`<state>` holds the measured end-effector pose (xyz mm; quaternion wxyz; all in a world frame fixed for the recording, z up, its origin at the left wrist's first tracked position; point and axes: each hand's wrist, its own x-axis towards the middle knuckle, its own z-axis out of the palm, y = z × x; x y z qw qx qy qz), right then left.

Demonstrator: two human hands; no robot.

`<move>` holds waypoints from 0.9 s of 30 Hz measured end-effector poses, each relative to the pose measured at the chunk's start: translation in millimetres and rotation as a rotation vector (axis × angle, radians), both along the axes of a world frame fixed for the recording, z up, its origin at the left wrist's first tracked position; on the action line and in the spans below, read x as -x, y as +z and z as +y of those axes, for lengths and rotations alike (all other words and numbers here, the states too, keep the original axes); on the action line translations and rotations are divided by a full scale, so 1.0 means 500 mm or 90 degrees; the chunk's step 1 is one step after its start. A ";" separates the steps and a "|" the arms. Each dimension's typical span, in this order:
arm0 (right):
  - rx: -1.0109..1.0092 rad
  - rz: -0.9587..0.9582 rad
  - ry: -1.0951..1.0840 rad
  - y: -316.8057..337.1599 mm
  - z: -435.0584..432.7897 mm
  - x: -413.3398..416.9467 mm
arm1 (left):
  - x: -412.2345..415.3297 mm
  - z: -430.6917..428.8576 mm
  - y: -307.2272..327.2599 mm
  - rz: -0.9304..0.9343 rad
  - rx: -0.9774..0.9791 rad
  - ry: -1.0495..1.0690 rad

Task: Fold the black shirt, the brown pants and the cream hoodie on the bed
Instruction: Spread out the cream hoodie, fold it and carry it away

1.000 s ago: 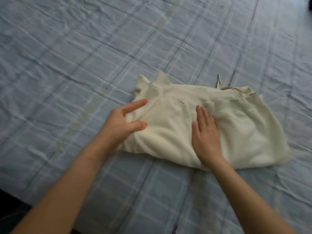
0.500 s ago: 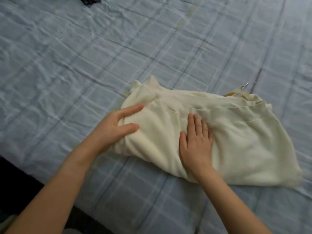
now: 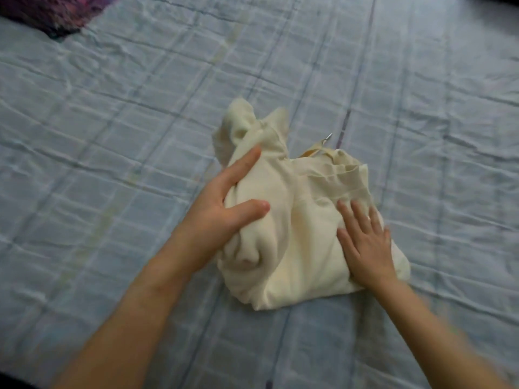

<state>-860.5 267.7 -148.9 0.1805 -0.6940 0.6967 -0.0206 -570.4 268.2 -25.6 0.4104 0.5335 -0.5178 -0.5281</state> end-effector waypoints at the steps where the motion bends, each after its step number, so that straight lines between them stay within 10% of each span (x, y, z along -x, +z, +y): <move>1: 0.005 0.002 0.004 -0.013 0.000 -0.001 | 0.038 -0.005 -0.015 -0.018 -0.009 -0.016; 5: 0.054 -0.075 0.014 -0.043 -0.007 0.021 | 0.176 -0.013 -0.071 -0.096 -0.044 -0.056; 12: -0.012 -0.875 -0.208 -0.042 -0.024 0.105 | 0.283 -0.030 -0.065 -0.145 -0.022 -0.067; 27: -0.128 -0.989 -0.307 -0.009 -0.028 0.146 | 0.476 -0.080 -0.141 -0.176 -0.147 -0.135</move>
